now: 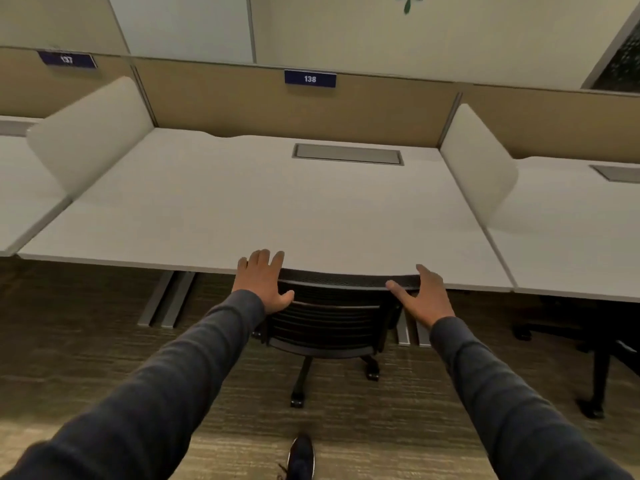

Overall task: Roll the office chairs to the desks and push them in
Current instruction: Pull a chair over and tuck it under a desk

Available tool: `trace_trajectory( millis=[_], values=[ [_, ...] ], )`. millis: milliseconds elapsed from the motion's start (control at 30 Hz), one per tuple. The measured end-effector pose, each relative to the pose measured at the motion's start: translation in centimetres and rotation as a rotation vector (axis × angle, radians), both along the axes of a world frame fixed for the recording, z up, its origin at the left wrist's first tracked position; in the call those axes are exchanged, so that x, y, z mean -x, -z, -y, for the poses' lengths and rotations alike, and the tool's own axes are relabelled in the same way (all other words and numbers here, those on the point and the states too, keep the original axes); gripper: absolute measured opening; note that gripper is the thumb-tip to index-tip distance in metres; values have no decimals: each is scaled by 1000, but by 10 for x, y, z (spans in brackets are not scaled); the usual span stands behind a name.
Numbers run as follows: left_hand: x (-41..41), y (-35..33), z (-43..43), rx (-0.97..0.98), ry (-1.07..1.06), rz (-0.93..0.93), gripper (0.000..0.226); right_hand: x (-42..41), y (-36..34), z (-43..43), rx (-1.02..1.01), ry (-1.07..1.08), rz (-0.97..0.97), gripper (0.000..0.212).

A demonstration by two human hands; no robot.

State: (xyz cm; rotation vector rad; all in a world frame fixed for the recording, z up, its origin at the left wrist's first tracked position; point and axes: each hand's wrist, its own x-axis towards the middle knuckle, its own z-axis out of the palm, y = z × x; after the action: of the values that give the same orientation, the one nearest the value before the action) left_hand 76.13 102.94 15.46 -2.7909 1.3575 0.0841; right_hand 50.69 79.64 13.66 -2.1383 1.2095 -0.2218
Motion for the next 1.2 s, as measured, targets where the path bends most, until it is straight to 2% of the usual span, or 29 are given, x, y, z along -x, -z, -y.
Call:
trace_trajectory(
  millis=[100,333,633,833,1200],
  values=[
    [-44,15,4,-102,51,-49,84,-31,8,3,77,-94,-207,111],
    [-106,28,21,-161,156,-200,44,-65,25,11,171,-66,-231,119],
    [-133,39,-7,-129,233,-204,44,-91,24,-21,183,-47,-304,125],
    [-144,44,-38,-120,271,-212,46,-95,28,-59,177,-6,-265,116],
    [-189,45,-95,-74,239,-188,37,-142,24,-111,138,0,-224,117]
  ],
)
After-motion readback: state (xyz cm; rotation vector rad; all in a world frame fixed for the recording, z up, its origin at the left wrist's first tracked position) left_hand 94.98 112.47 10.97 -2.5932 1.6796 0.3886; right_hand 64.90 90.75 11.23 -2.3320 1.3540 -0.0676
